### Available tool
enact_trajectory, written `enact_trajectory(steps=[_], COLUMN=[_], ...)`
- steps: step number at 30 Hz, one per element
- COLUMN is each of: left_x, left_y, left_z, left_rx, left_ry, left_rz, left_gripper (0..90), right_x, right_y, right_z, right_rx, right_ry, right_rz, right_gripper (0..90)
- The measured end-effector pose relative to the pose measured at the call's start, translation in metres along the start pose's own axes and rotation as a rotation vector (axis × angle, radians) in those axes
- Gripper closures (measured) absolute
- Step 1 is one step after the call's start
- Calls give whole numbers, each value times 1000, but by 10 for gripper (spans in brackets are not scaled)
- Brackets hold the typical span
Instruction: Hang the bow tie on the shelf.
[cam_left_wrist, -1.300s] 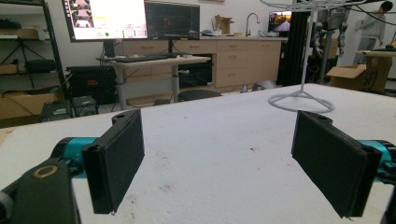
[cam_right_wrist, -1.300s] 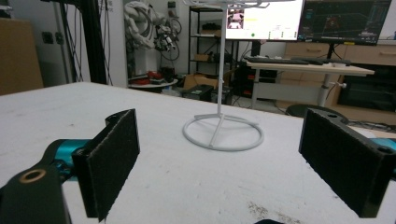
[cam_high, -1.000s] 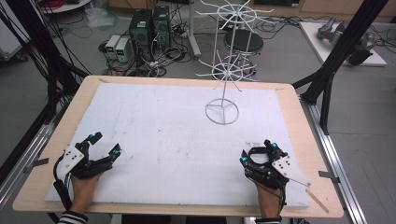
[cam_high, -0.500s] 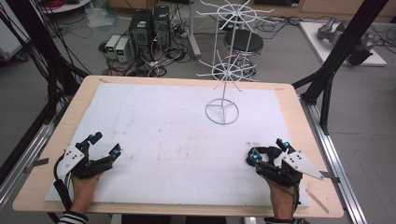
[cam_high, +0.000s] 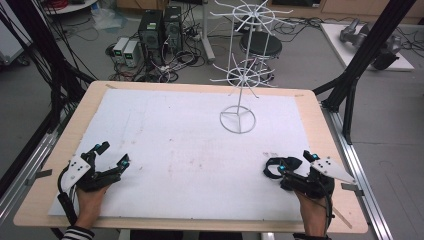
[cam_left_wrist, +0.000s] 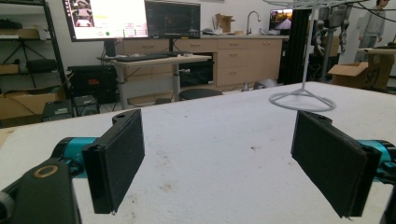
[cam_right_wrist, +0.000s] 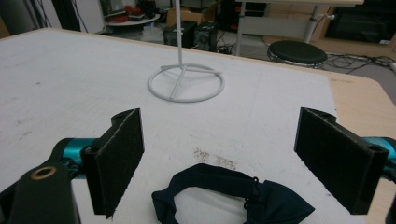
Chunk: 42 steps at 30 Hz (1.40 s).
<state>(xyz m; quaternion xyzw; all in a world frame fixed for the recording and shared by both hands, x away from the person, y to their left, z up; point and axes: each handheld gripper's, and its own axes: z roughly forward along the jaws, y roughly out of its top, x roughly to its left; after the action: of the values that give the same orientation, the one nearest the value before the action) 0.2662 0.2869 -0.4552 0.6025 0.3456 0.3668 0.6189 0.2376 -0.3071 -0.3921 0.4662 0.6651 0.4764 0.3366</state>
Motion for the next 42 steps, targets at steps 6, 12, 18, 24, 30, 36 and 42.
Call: enact_trajectory(steps=[6,12,18,24,30,36,42], left_x=[0,0,0,0,0,1,0], left_y=[0,0,0,0,0,0,0], left_z=[0,0,0,0,-1,-1,-1], left_rx=[0,-2,-2,-3,-3,-2,-4], left_ry=[-1,-2,-2,-4,-3,-4,-4], left_rz=[1,3,3,2,1,1,1], left_gripper=[177,177,177,177,177,177,177], right_x=[2,6,9,14,17,17,19], right_y=[3,8,10,9,6,4,2], right_z=[4,15,23,36,49,55,61], right_rx=[61,181,229,310,424,470,513], right_ry=[53,90,117,172,191,183,185], right_rz=[-19,-67,-82,-83,-119,-113,-132], right_gripper=[219,260,283,309,338,352,421])
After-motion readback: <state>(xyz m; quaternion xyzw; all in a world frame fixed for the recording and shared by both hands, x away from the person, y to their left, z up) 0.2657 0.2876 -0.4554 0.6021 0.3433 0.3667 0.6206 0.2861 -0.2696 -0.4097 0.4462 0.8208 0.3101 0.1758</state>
